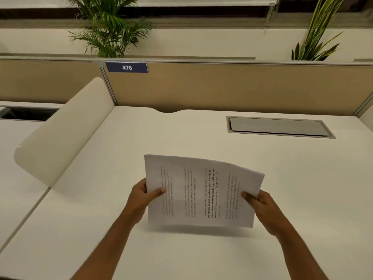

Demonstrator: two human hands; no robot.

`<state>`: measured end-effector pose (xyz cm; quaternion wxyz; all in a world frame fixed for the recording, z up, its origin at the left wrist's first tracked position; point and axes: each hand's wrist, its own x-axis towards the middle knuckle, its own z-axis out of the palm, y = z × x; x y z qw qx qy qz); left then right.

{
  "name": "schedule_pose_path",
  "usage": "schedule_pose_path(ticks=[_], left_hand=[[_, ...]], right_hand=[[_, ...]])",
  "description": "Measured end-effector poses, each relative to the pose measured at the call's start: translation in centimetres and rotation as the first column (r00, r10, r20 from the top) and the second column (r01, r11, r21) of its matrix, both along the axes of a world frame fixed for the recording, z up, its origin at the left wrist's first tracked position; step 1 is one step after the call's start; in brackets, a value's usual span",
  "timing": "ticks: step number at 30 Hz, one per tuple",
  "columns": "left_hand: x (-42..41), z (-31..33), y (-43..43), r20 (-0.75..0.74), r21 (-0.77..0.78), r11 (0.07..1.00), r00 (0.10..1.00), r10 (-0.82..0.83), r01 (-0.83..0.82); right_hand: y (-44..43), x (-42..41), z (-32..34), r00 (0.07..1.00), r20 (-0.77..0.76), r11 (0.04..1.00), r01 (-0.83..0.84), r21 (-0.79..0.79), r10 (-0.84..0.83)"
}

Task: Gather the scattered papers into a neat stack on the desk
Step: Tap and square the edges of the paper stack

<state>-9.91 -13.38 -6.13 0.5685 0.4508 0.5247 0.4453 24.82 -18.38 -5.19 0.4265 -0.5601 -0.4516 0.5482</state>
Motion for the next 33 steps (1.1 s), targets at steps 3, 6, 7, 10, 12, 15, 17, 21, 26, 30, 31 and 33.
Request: schedule_pose_path(ticks=[3,6,7,10,12,15,17,21,26,30,31,33], left_hand=[[0.3,-0.4,-0.6,0.128,-0.001,1.000,0.991,0.030,-0.030],[0.6,-0.7,-1.1,0.114,-0.023,0.999,0.993,-0.034,0.037],[0.7,-0.8,-1.3,0.089,-0.021,0.999,0.995,-0.041,0.043],[1.3,-0.9,-1.3,-0.003,0.006,1.000,1.000,0.021,-0.021],[1.7,-0.6,-1.2,-0.028,0.056,0.997,0.998,0.061,-0.059],[2.6,0.6,-0.7,-0.037,0.140,0.984,0.993,0.113,-0.107],[3.0,1.4,0.0,0.005,0.201,0.966,0.986,0.164,-0.162],[3.3,3.0,1.1,0.075,0.309,0.931,0.981,0.177,-0.192],[3.5,0.5,0.6,0.023,0.267,0.942,0.978,0.206,-0.205],[4.2,-3.8,-0.9,-0.035,0.105,0.964,0.968,0.250,-0.245],[4.4,-4.2,-1.2,-0.023,0.072,0.962,0.964,0.265,-0.263],[4.8,-4.5,-1.2,-0.011,0.050,0.957,0.958,0.286,-0.285]], right_hand=[[-0.4,0.1,-0.5,1.000,-0.014,1.000,0.020,-0.008,-0.020],[-0.8,0.0,-1.0,0.998,-0.012,0.998,0.056,-0.009,-0.056],[-0.9,-0.1,-1.2,0.998,-0.011,0.998,0.069,-0.007,-0.069],[-1.1,-0.6,-1.6,0.995,-0.003,0.995,0.102,0.002,-0.102],[-1.1,-0.8,-1.6,0.991,0.003,0.991,0.131,0.018,-0.131],[-0.3,-0.9,-0.7,0.986,0.011,0.982,0.167,0.085,-0.168],[0.4,-0.9,0.6,0.981,0.008,0.972,0.188,0.141,-0.191],[1.9,-1.0,2.4,0.970,-0.019,0.944,0.240,0.229,-0.242],[1.9,-1.4,0.1,0.962,-0.005,0.941,0.267,0.208,-0.272],[0.9,-2.4,-3.9,0.955,0.089,0.953,0.271,0.133,-0.284],[0.7,-2.5,-4.7,0.952,0.082,0.951,0.284,0.119,-0.294],[0.7,-2.7,-5.2,0.943,0.081,0.944,0.316,0.096,-0.324]])
